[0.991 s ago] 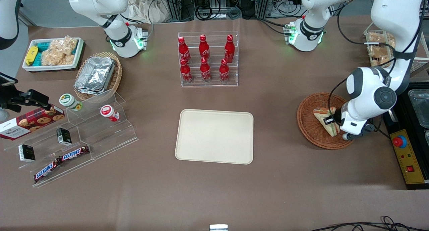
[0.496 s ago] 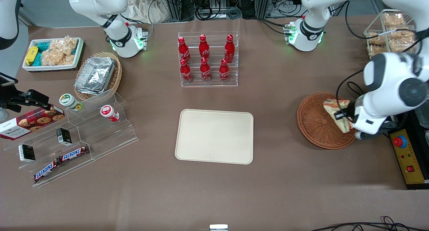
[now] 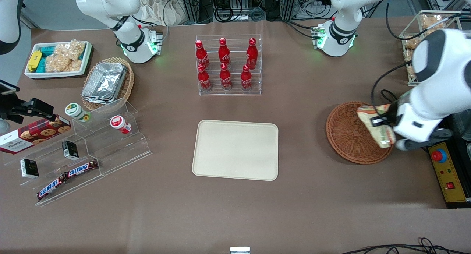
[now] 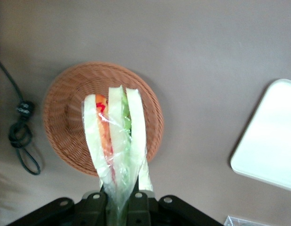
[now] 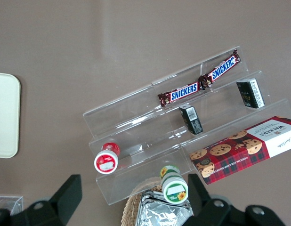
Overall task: Place sandwich from basket to tray
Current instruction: 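Lift the sandwich and carry it with the left gripper toward the cream tray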
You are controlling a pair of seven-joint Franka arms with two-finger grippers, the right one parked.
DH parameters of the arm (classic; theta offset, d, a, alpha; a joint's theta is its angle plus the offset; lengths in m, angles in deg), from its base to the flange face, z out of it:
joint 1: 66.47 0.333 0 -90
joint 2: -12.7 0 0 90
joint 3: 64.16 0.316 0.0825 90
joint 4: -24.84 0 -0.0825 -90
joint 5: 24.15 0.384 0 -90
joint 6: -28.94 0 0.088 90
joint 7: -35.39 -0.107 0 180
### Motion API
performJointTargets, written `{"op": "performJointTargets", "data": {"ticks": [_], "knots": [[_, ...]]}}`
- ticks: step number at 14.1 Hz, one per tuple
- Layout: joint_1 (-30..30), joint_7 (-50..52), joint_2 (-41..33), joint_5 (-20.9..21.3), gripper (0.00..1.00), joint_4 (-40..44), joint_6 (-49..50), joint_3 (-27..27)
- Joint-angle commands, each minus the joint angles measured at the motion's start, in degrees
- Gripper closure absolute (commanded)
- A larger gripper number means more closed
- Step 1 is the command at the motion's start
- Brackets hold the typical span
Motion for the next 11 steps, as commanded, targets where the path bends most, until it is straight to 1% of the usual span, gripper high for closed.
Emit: {"op": "performJointTargets", "data": {"ticks": [1,2,7,9,11], "knots": [[-6.72,1.72,5.86,5.98,1.00,1.84,-0.43,-1.69],[-8.74,2.42,6.92,6.78,1.00,1.93,-0.87,-1.60],[-16.57,3.65,13.95,7.14,1.00,2.90,-9.38,-1.60],[-18.42,4.80,17.11,7.23,1.00,2.90,-14.82,-1.52],[-20.09,4.72,20.10,7.66,1.00,2.90,-17.56,-1.60]]}}
